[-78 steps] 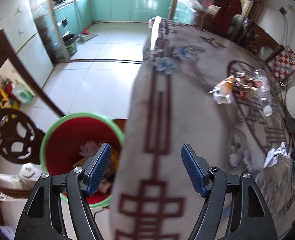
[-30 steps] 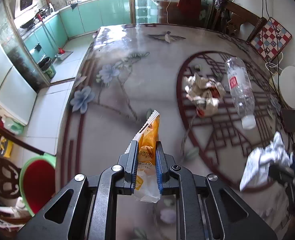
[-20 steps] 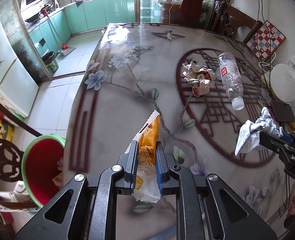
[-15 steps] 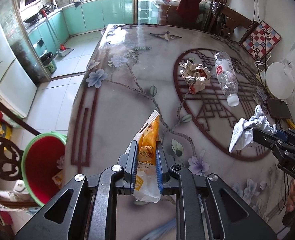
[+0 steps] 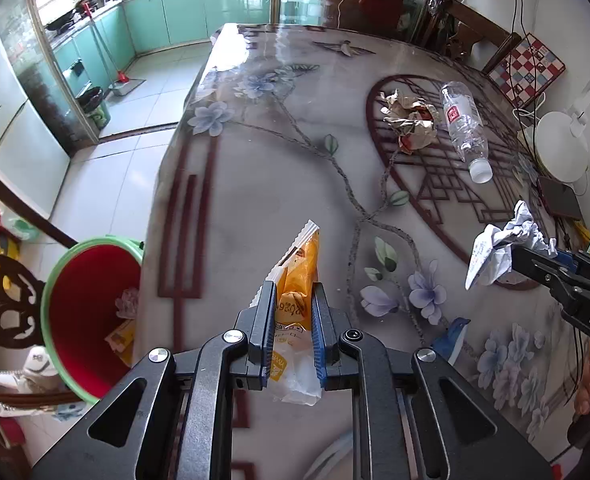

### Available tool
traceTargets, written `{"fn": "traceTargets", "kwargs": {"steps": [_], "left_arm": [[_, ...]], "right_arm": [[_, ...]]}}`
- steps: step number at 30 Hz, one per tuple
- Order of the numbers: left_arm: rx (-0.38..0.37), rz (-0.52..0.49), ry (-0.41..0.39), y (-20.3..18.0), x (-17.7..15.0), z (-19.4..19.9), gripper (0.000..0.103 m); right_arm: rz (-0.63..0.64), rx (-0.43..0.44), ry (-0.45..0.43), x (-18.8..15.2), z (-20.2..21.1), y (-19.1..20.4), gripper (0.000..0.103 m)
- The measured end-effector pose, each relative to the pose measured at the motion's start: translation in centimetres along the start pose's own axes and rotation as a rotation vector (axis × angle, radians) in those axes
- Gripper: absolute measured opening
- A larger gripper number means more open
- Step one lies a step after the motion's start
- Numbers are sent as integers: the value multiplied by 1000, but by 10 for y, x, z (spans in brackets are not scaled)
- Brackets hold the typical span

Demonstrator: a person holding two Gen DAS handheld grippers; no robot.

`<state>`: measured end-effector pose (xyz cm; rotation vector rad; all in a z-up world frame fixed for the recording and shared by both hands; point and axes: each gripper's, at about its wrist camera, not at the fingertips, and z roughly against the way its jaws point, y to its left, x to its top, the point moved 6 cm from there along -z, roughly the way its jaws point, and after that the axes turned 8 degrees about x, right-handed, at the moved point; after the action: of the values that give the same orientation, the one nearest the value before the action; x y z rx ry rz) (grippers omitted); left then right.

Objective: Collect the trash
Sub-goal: 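Carry the orange wrapper and white paper over the red bin with both grippers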

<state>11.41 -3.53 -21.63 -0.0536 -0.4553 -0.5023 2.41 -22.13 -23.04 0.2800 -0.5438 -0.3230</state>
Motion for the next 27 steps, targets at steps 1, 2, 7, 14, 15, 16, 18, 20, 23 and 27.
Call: {"fn": "traceTargets", "kwargs": {"steps": [1,2,7,14,15,16,18,20,23,27], "left_arm": [[2,0,-2,3,-1,0,16],[1,2,-2,7,-2,0,16],[-6,26,-14,26,-3,4,16],[11,37,-29,59,-8,8,16],[14,38,-27,63,-8,7,16],[17,41,-26,69,-10,7,16],[24,49,-22,78,-11,5,16],[27,56,-19,87,-13,5,16],[31,66,-18,99,-15,4,16],[28,77,-18,111,-18,3,16]], "right_arm": [[4,-4,-1,0,0,3,34],[9,-8,-1,0,0,6,34],[40,-9,-13,6,0,28,34],[85,-2,-23,11,-4,63,34],[89,-1,-27,13,-5,67,34],[93,0,-31,14,-5,72,34],[102,2,-36,15,-5,81,34],[110,5,-40,17,-7,90,34],[118,8,-41,18,-10,103,34],[132,16,-36,18,-15,120,34]]}}
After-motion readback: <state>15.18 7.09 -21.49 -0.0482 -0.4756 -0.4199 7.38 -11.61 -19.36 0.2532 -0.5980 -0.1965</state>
